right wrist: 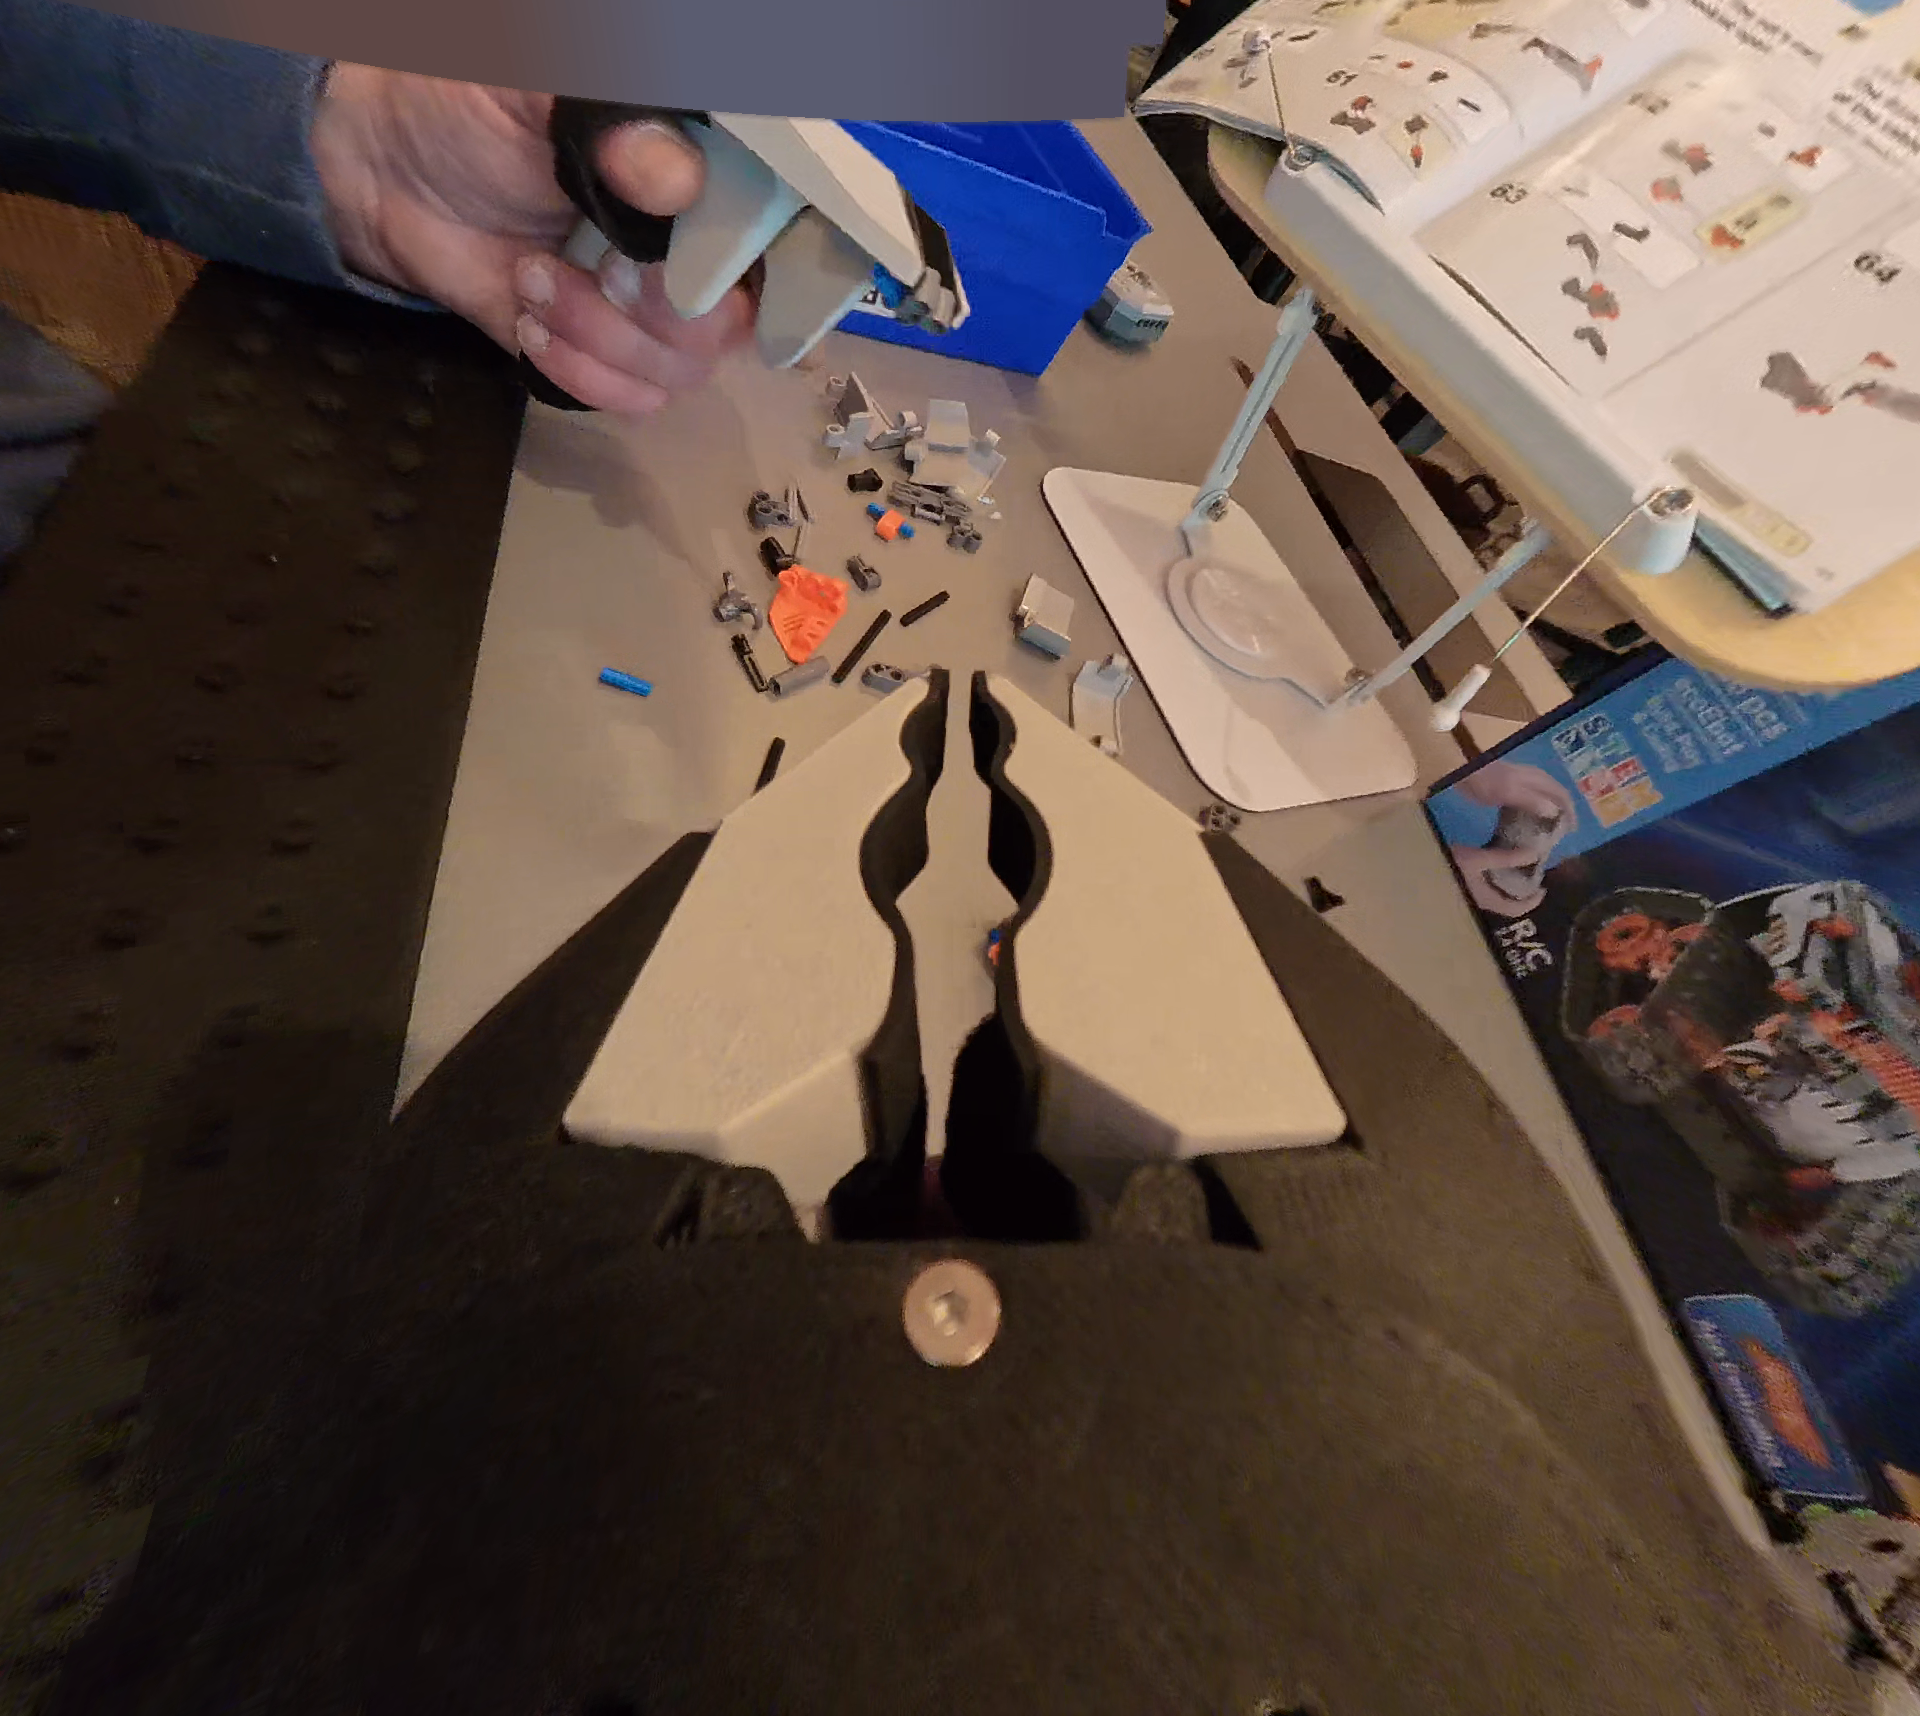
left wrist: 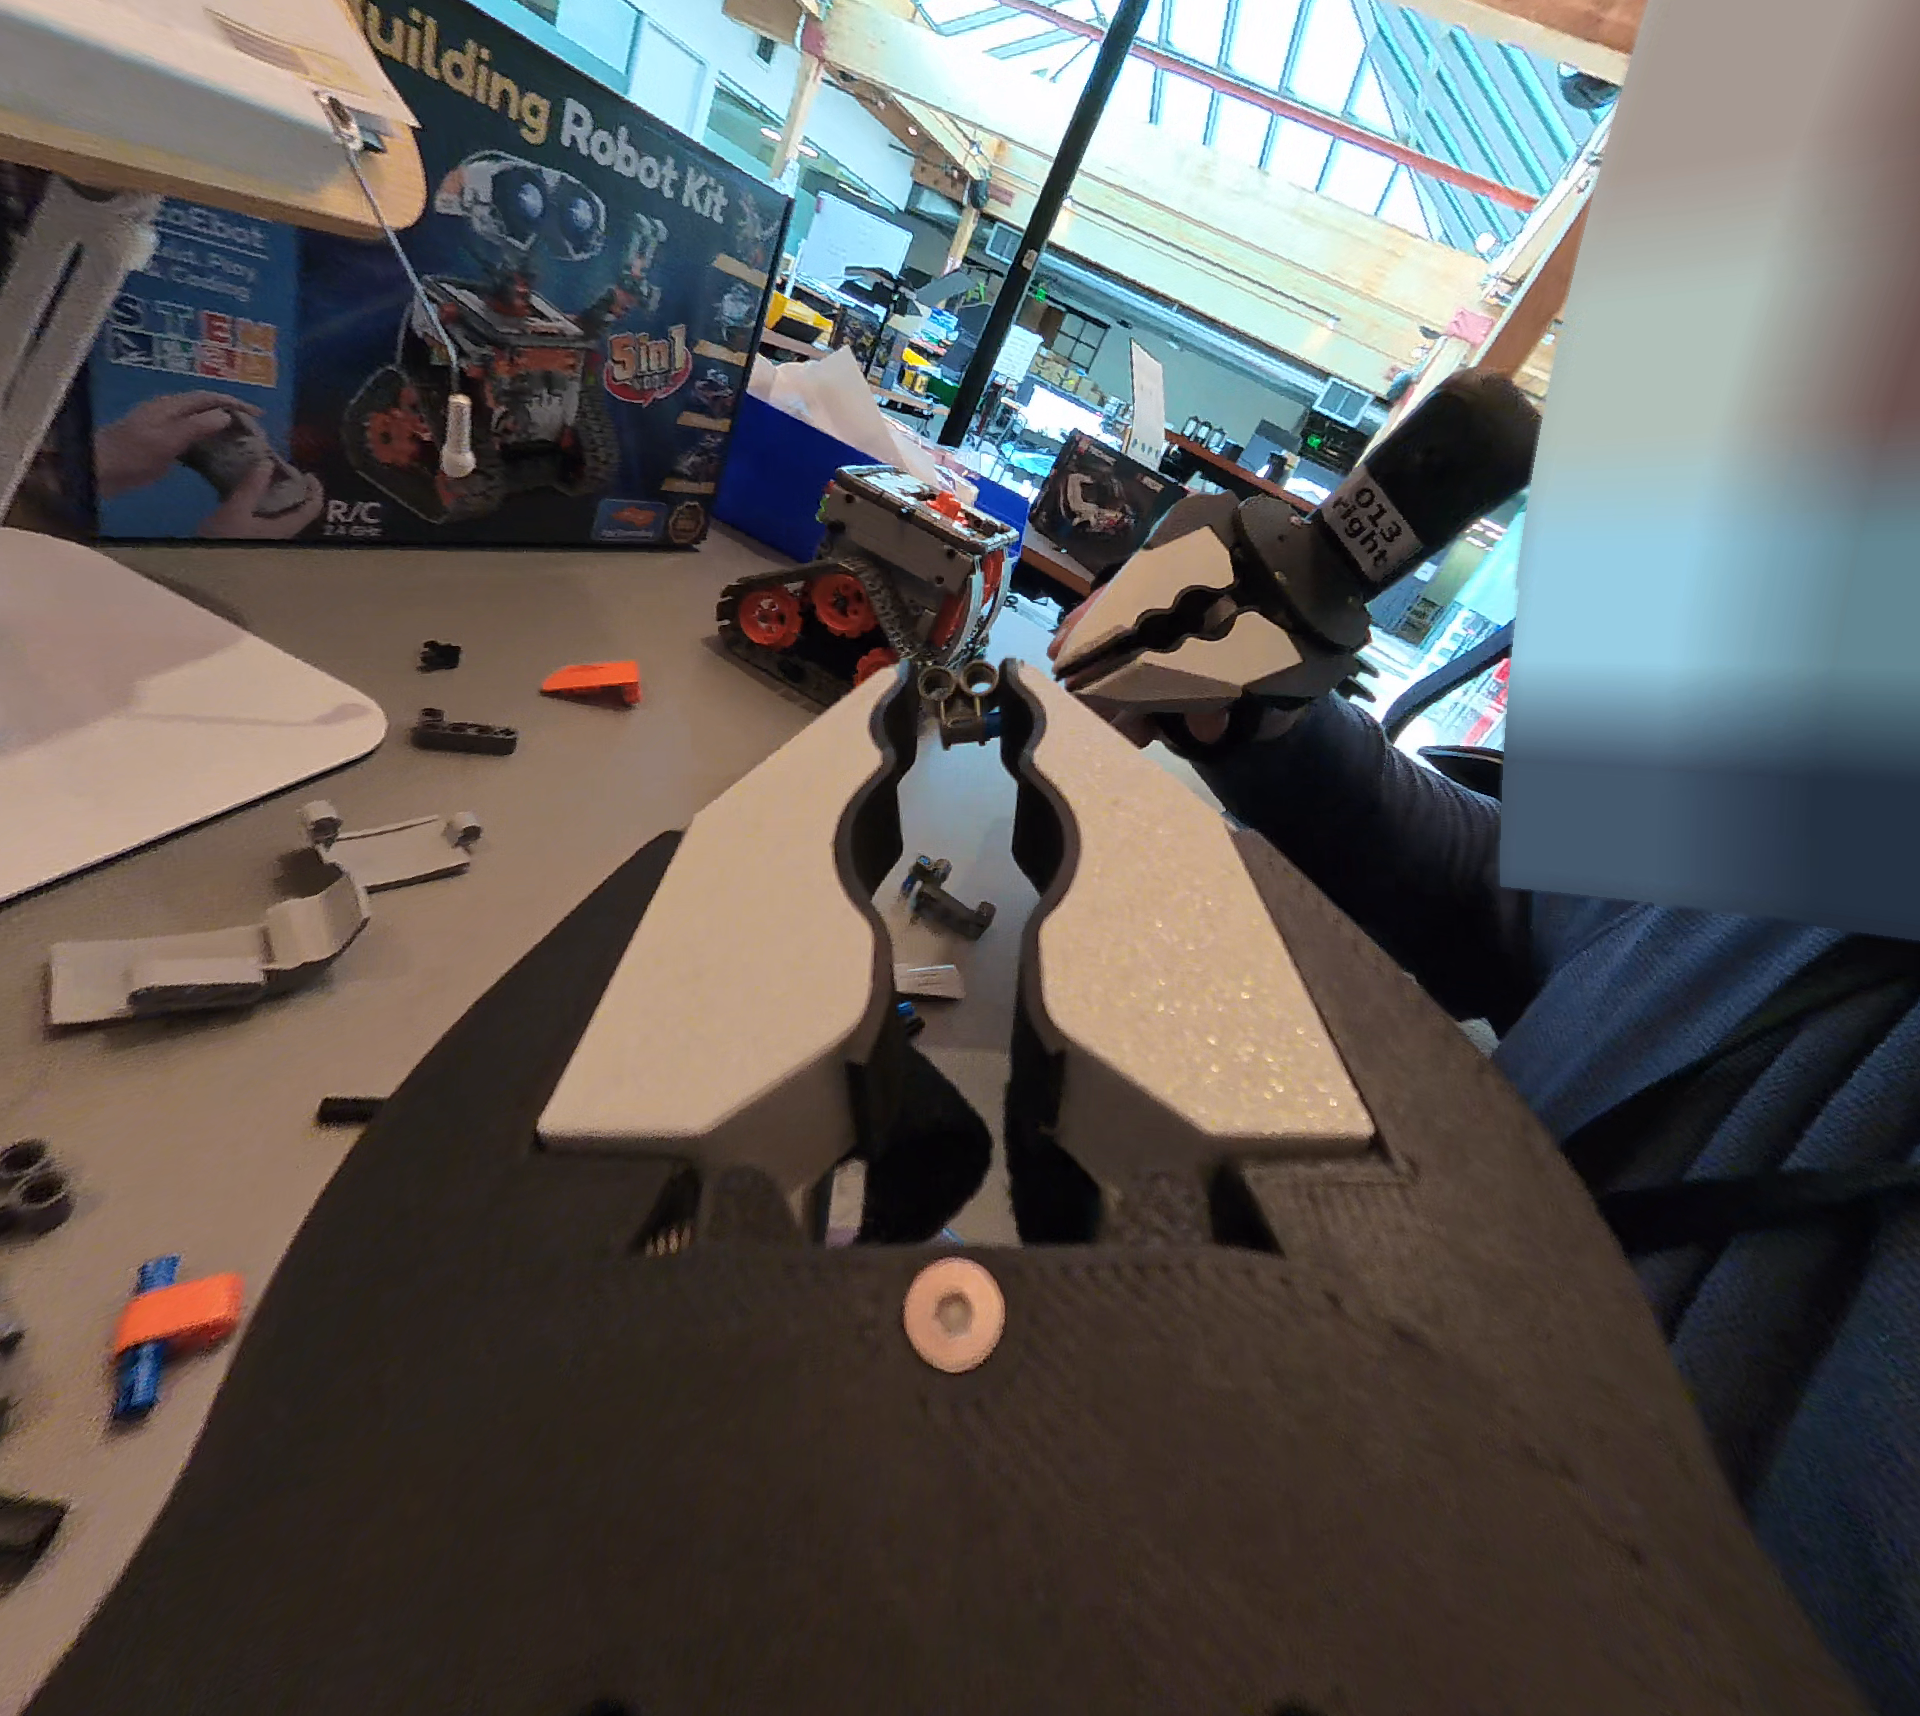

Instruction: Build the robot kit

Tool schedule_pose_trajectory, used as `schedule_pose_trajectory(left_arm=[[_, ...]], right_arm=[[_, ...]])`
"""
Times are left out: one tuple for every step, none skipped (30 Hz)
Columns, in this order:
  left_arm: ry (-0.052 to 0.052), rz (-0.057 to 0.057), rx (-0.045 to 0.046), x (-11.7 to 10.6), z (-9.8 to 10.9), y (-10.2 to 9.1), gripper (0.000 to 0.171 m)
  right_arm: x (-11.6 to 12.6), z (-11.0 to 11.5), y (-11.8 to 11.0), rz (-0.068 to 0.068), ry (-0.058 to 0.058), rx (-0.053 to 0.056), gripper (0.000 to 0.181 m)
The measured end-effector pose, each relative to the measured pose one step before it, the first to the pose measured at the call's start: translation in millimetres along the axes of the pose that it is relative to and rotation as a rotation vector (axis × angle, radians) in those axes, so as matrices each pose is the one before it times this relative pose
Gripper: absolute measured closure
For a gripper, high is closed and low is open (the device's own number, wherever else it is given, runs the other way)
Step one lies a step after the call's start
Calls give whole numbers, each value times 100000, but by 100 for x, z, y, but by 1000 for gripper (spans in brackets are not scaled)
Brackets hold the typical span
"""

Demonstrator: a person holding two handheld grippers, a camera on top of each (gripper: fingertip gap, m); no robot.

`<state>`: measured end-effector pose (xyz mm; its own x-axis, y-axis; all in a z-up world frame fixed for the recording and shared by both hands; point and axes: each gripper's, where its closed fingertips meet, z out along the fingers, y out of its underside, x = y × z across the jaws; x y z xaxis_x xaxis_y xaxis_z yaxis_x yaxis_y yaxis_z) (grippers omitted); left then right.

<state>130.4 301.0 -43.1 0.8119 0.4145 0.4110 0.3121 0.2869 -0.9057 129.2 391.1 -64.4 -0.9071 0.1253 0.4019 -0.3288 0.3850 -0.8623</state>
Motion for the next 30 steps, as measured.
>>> schedule_pose_trajectory(left_arm=[[-764,811,-432,-76,-264,7,158],[-488,742,480,4,-338,-184,158],[-512,51,1517,-27,-435,-382,158],[-355,456,1890,-5,-479,-449,158],[-410,575,2224,-17,-489,-488,158],[-928,196,1974,-132,-483,-459,158],[-1083,571,1505,-161,-435,-359,158],[-1587,1325,1357,-109,-537,-288,158],[-2077,2239,554,-118,-528,-131,158],[-2000,1930,476,-150,-356,-39,158],[-1169,857,603,-52,-323,10,158],[-774,-69,488,-58,-229,73,158],[-748,-279,476,-103,-171,94,159],[-616,-413,522,-124,-146,84,158],[-132,-549,742,-63,-132,-8,159],[-94,-185,1037,-36,-158,-140,158],[-153,214,898,-40,-141,-170,158],[41,-281,1228,-75,-115,-190,158],[-82,-938,1091,-204,-107,-110,158],[261,-2157,811,-252,-88,-75,158],[979,-3181,1173,-168,-92,-150,158],[690,-2838,1232,-179,-107,-167,158],[164,-1967,894,-224,-90,-122,159],[284,-1378,604,-184,-58,-110,159],[351,-4,176,-55,-9,-53,158],[265,-434,305,-71,-8,-69,159],[425,-228,84,2,9,-27,159],[609,-408,-15,48,0,2,158],[351,-44,45,52,8,7,158],[148,-95,198,9,-11,-35,158]], right_arm=[[232,21,121,2200,-159,513,179],[28,98,350,2558,-826,-1745,176],[70,202,306,2628,-659,-1531,172],[-10,236,143,578,98,-715,170],[30,341,129,-141,516,-1303,168],[8,425,17,1074,74,-1046,166],[-141,561,-10,1198,-1011,-1449,166],[-360,562,-41,120,-1528,-1701,166],[-328,887,-85,-499,-1264,-1692,166],[-451,1124,-138,-677,-2189,-1761,166],[-556,1142,-256,-368,-3620,-907,166],[-378,1445,-184,-138,-3604,-1951,166],[26,1523,-151,-626,-2449,-2640,165],[65,1303,-252,-1831,-2786,-1867,165],[182,1557,-283,-1736,-2696,-1894,166],[420,1560,-112,-1180,-2165,-2774,165],[384,1206,-62,-1659,-2508,-2422,164],[126,1469,-149,-1422,-4004,-1885,162],[436,1337,-99,533,-3225,-1842,159],[281,908,-154,243,-3027,-542,160],[267,1034,-52,-1529,-2534,-1277,159],[531,933,125,-2458,-536,-2393,158],[343,830,175,-3000,-1532,-2357,157],[171,725,199,-2100,-2664,-1858,156],[338,573,206,-905,-1697,-2064,155],[65,417,150,-1489,-2804,-1410,156],[-126,344,91,-584,-3762,-849,158],[-104,318,46,997,-3666,-563,160],[-47,185,-210,1210,-2823,1000,161],[104,137,-110,542,-1220,318,162]])
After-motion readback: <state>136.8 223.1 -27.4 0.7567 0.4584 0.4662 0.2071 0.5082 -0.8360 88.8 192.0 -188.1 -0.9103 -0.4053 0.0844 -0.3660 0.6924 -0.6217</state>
